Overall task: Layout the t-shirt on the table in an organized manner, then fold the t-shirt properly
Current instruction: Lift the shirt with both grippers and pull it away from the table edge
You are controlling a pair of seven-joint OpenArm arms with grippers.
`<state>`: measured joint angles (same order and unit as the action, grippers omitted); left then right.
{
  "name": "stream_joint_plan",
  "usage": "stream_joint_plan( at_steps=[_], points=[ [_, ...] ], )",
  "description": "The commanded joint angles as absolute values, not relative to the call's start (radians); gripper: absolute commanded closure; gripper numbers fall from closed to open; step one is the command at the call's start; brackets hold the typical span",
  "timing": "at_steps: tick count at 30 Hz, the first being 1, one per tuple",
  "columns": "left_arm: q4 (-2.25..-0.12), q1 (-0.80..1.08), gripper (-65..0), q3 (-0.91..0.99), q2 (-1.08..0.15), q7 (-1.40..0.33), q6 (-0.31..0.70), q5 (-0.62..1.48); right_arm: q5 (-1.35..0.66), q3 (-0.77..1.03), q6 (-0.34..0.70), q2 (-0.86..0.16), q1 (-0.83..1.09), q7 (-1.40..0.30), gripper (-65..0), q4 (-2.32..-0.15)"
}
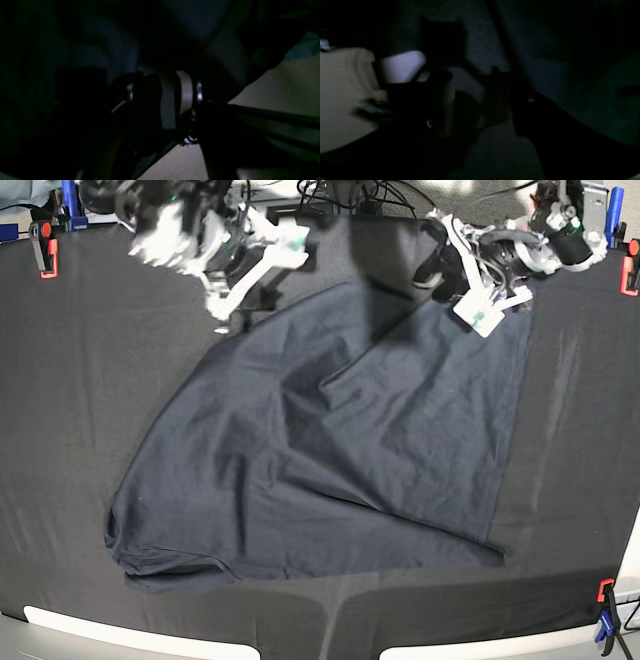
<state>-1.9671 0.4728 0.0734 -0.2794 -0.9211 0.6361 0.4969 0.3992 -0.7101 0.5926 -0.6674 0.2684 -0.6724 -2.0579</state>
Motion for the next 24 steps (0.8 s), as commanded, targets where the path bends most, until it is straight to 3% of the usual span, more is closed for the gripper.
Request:
stream_joint_plan(
  at_steps=[1,6,12,21,24],
  points=[
    [-1.984,0.471,-18.0,0.078,-0.283,-0.904,0.64,0.513,0.447,-0.722,0.537,-0.686,0.254,-0.647,-32.9,-2.075],
    [-1.984,0.471,-18.0,0.078,-0.283,-0.904,0.64,0.513,0.548,-0.754,0.421,-0.698,0.216,-0.628,-32.9,-2.042],
    [-1.984,0.471,-18.0,0.078,-0.283,-0.897,0.64,0.513,0.546,-0.752,0.418,-0.697,0.157,-0.613,-26.5,-1.965],
    [-1.984,0.471,-18.0,0.078,-0.283,-0.889,0.64,0.513,0.545,-0.753,0.433,-0.695,0.149,-0.556,-26.5,-1.872],
    [-1.984,0.471,-18.0,0.078,-0.283,-0.889,0.64,0.513,0.547,-0.753,0.395,-0.695,0.149,-0.543,-26.4,-1.848]
  ],
)
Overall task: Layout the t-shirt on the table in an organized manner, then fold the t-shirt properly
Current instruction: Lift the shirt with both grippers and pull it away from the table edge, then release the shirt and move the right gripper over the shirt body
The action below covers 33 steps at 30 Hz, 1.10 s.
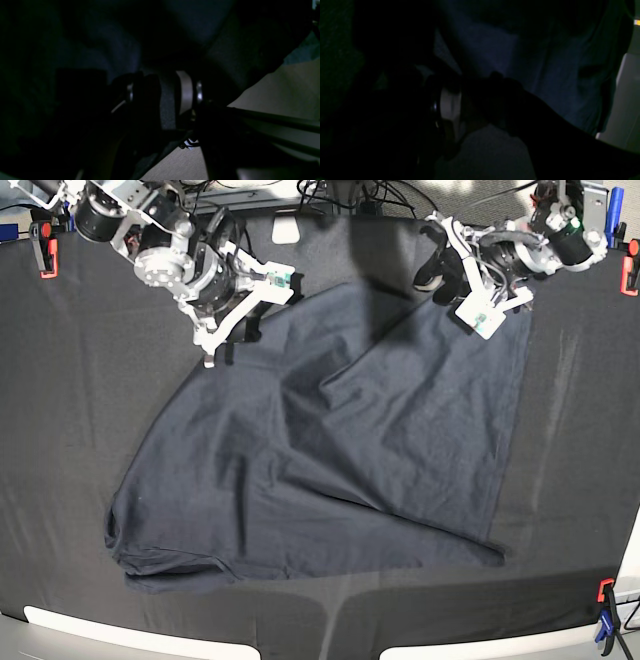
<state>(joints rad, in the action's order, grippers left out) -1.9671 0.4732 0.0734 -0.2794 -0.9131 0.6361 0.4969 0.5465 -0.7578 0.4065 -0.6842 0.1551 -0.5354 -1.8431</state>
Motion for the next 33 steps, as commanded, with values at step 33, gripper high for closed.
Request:
stream_joint_plan(
  at_steps=[33],
  points=[
    [-1.984,0.471,-18.0,0.078,-0.283,-0.851,0.567,0.419,0.454,-0.726,0.2,-0.895,0.16,-0.808,0.0,-2.263]
  ],
)
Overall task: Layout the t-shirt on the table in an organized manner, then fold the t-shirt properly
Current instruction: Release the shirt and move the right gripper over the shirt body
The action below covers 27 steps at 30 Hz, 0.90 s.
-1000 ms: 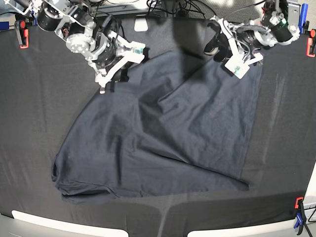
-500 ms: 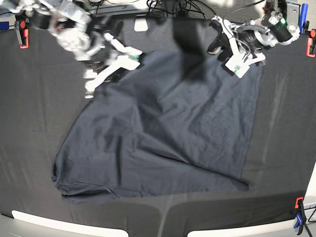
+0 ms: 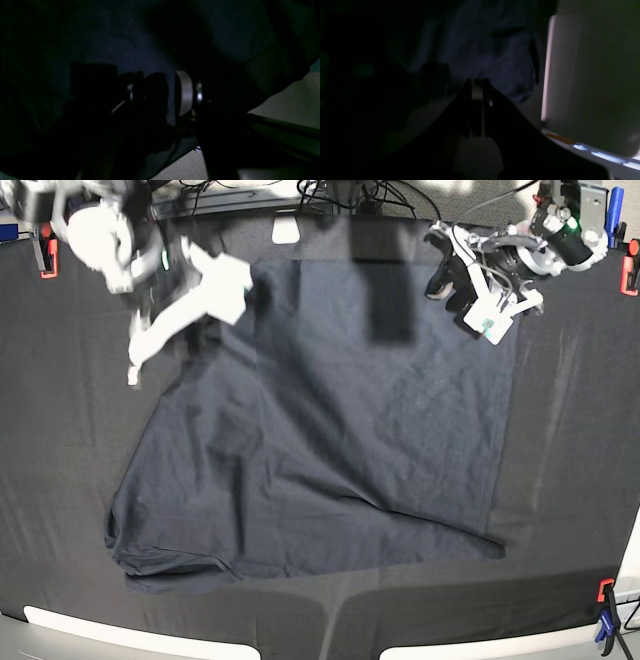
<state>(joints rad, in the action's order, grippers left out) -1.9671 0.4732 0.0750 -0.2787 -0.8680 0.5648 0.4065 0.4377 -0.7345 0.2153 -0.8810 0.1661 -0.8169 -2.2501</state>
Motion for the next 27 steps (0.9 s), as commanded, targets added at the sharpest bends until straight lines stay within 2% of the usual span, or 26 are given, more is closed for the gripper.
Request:
stream_joint_plan(
  at_steps=[1,4,9,13,15,20,25,27],
  points=[
    [-1.984,0.471,-18.0,0.078,-0.283,-0.852,0.567,0.419,0.427,-0.726,0.202,-0.878,0.14,-0.808,0.0,-2.252],
    [-1.984,0.472,-18.0,0.078,-0.283,-0.852,0.567,0.419,0.405,-0.726,0.229,-0.863,0.125,-0.822,0.0,-2.244],
    [-1.984,0.471,-18.0,0.078,-0.283,-0.851,0.567,0.419,0.402,-0.727,0.233,-0.891,0.131,-0.955,0.0,-2.244],
    [-1.984,0.471,-18.0,0.078,-0.283,-0.851,0.567,0.42,0.309,-0.727,0.223,-0.946,0.138,-0.984,-24.6,-2.244],
    [-1.984,0.471,-18.0,0.078,-0.283,-0.851,0.567,0.42,0.259,-0.727,0.224,-0.974,0.153,-0.979,-29.6,-2.243],
    [-1.984,0.471,-18.0,0.078,-0.283,-0.851,0.567,0.42,0.223,-0.727,0.237,-0.997,0.169,-0.904,-29.5,-2.188],
    [-1.984,0.471,-18.0,0.078,-0.283,-0.851,0.567,0.42,0.237,-0.727,0.33,-0.978,0.168,-0.76,-29.5,-2.074],
    [-1.984,0.471,-18.0,0.078,-0.283,-0.851,0.567,0.42,0.281,-0.727,0.311,-0.956,0.168,-0.717,-29.5,-2.032]
  ],
)
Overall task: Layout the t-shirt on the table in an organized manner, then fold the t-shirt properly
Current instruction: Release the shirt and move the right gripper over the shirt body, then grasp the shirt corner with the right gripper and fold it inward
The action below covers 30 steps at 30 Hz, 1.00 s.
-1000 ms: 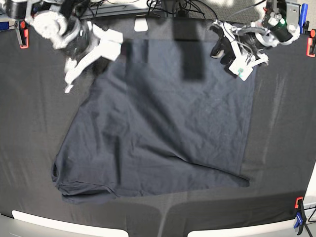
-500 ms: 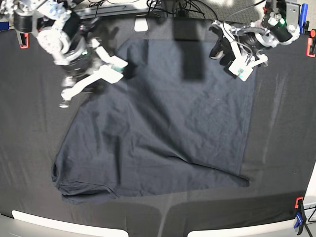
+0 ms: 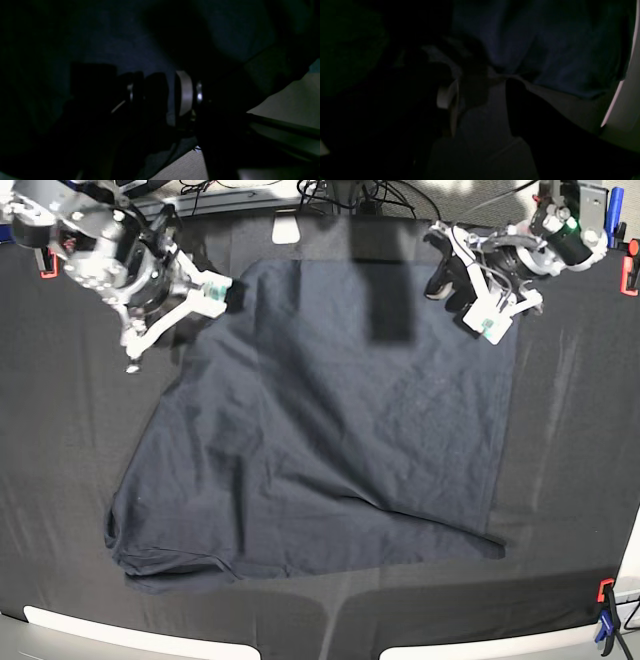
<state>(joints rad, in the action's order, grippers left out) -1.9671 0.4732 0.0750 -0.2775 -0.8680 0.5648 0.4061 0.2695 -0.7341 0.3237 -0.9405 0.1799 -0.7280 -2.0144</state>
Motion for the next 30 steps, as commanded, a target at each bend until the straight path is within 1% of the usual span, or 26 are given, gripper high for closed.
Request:
stream_joint_plan(
  at_steps=[1,3,7,13,18,19,20,21,22,26,28,30],
  points=[
    [-1.984,0.471,-18.0,0.078,-0.283,-0.85,0.567,0.42,0.302,-0.727,0.281,-0.942,0.168,-0.702,-29.5,-2.019],
    [-1.984,0.471,-18.0,0.078,-0.283,-0.85,0.567,0.42,0.316,-0.727,0.268,-0.919,0.163,-0.692,-29.2,-2.004],
    [-1.984,0.471,-18.0,0.078,-0.283,-0.851,0.567,0.419,0.315,-0.727,0.27,-0.903,0.161,-0.67,-20.2,-1.987],
    [-1.984,0.471,-18.0,0.078,-0.283,-0.851,0.567,0.419,0.315,-0.727,0.269,-0.896,0.16,-0.624,-19.8,-1.985],
    [-1.984,0.471,-18.0,0.078,-0.283,-0.851,0.567,0.419,0.314,-0.727,0.263,-0.822,0.136,-0.628,-19.3,-1.962],
    [-1.984,0.471,-18.0,0.078,-0.283,-0.851,0.567,0.419,0.314,-0.727,0.263,-0.807,0.127,-0.628,-16.4,-1.95],
    [-1.984,0.471,-18.0,0.078,-0.283,-0.851,0.567,0.419,0.314,-0.727,0.263,-0.796,0.119,-0.628,-10.5,-1.939],
    [-1.984,0.471,-18.0,0.078,-0.283,-0.851,0.567,0.419,0.312,-0.727,0.263,-0.789,0.114,-0.628,-2.5,-1.932],
    [-1.984,0.471,-18.0,0.078,-0.283,-0.851,0.567,0.419,0.311,-0.727,0.263,-0.787,0.11,-0.628,0.0,-1.931],
    [-1.984,0.471,-18.0,0.078,-0.283,-0.85,0.567,0.419,0.284,-0.727,0.246,-0.778,0.048,-0.612,0.0,-1.931],
    [-1.984,0.471,-18.0,0.078,-0.283,-0.85,0.568,0.419,0.225,-0.727,0.229,-0.753,-0.012,-0.613,0.0,-1.931],
    [-1.984,0.471,-18.0,0.078,-0.283,-0.845,0.568,0.419,0.192,-0.727,0.23,-0.707,-0.074,-0.614,0.0,-1.919]
  ],
)
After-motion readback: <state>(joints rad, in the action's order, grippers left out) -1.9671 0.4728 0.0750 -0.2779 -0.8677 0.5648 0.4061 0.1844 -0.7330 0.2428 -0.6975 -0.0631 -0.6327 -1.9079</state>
